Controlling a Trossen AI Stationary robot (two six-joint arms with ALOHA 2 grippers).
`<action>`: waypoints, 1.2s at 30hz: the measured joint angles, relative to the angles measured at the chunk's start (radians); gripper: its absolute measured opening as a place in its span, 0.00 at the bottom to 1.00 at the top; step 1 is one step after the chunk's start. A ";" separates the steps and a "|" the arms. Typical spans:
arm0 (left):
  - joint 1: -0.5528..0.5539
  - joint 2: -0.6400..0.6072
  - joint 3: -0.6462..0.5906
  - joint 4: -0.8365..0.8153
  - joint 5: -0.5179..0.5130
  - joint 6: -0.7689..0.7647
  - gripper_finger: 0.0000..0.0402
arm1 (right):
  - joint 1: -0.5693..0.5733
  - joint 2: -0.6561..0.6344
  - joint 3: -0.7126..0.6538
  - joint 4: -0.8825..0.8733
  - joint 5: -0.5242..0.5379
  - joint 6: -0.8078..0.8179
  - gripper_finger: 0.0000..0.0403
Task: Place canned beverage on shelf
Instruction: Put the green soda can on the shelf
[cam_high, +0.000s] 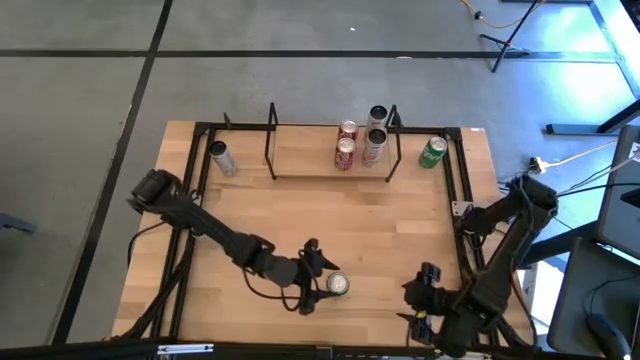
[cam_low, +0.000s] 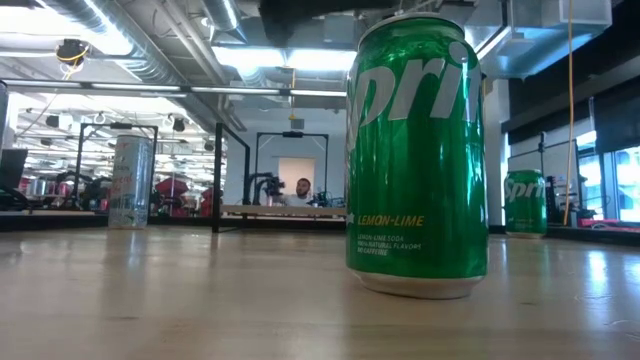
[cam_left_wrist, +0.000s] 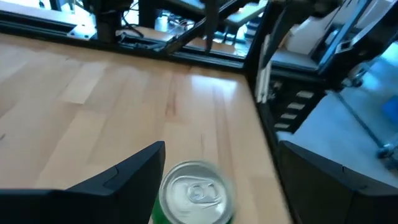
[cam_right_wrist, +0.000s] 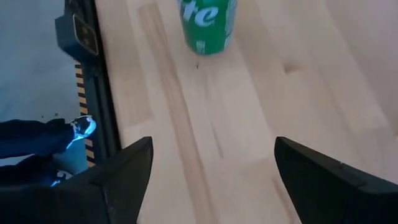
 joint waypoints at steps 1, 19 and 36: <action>0.000 0.015 0.000 0.002 -0.008 0.008 0.74 | 0.011 0.000 -0.003 0.000 0.000 0.013 0.80; 0.002 0.062 0.000 -0.055 -0.019 -0.008 0.74 | 0.052 0.000 -0.037 0.010 0.006 0.068 0.80; 0.000 0.167 0.003 0.058 -0.019 -0.007 0.74 | 0.052 0.000 -0.037 0.008 0.021 0.064 0.80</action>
